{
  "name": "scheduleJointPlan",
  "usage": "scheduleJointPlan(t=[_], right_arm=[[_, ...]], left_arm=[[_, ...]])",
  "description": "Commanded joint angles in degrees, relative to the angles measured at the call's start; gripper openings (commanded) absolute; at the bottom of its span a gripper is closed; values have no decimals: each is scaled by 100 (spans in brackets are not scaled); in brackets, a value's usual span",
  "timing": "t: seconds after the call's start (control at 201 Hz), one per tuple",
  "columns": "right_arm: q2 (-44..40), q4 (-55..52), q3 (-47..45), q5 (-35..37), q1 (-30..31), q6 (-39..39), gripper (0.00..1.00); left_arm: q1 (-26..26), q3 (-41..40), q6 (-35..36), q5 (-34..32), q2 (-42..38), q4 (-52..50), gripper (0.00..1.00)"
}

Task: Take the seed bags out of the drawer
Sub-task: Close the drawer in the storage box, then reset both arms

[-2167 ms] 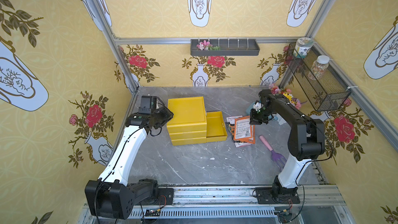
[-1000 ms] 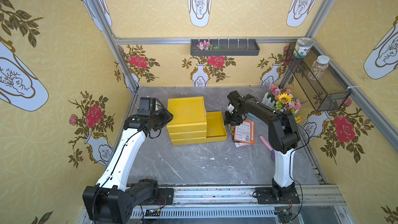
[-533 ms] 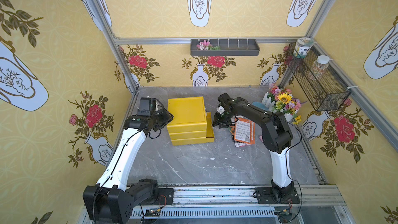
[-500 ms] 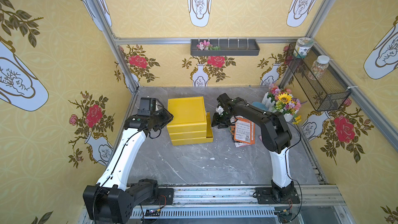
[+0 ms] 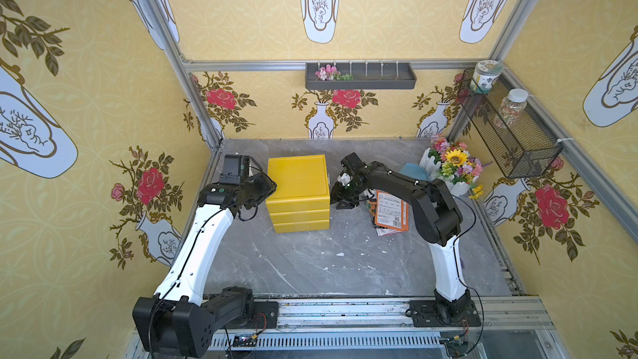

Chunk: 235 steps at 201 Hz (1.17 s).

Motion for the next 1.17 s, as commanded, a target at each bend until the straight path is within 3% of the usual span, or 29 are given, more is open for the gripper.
scheduleJointPlan(t=[0.0,0.1,0.264,0.284,0.344,0.473,0.613,0.712,0.782,0.832,1.001,1.165], right_arm=[[-291,-259,-83,255,-180,-354,51],[-679,-553,-190,618,-477,-667,57],[-1525,-910,-280,1366,-935,-1356,76],[-1626,-948,-280,1468,-968,-1443,78],[-1957,-995,-280,1725,-1073,-1717,81],[-2617,-978,-261,2348,-1142,-2268,100],[-3568,-385,-621,3282,-1141,-2580,97],[-4366,1029,-1545,3444,-1175,-2976,97],[-4641,2325,-2429,3454,-1150,-3193,97],[-4788,3076,-2961,3464,-1143,-3107,97],[-4887,3655,-3572,3451,-1199,-3234,97],[-5066,4312,-4568,3943,-1356,-3611,97]], left_arm=[[5,406,172,-100,47,-10,47],[5,915,254,-361,17,-37,49],[23,1464,352,-998,-207,120,67],[24,1497,371,-1081,-248,156,80],[24,1548,430,-1344,-369,286,100],[24,1310,639,-1975,-666,786,100],[22,514,984,-2662,-1350,1826,100],[24,-1001,1178,-3247,-2384,3546,100],[26,-1718,1245,-3421,-2953,4130,100],[26,-1995,1330,-3513,-3159,4206,100],[25,-2662,1177,-3795,-3082,3823,100],[24,-3877,1634,-4152,-3248,4799,100]])
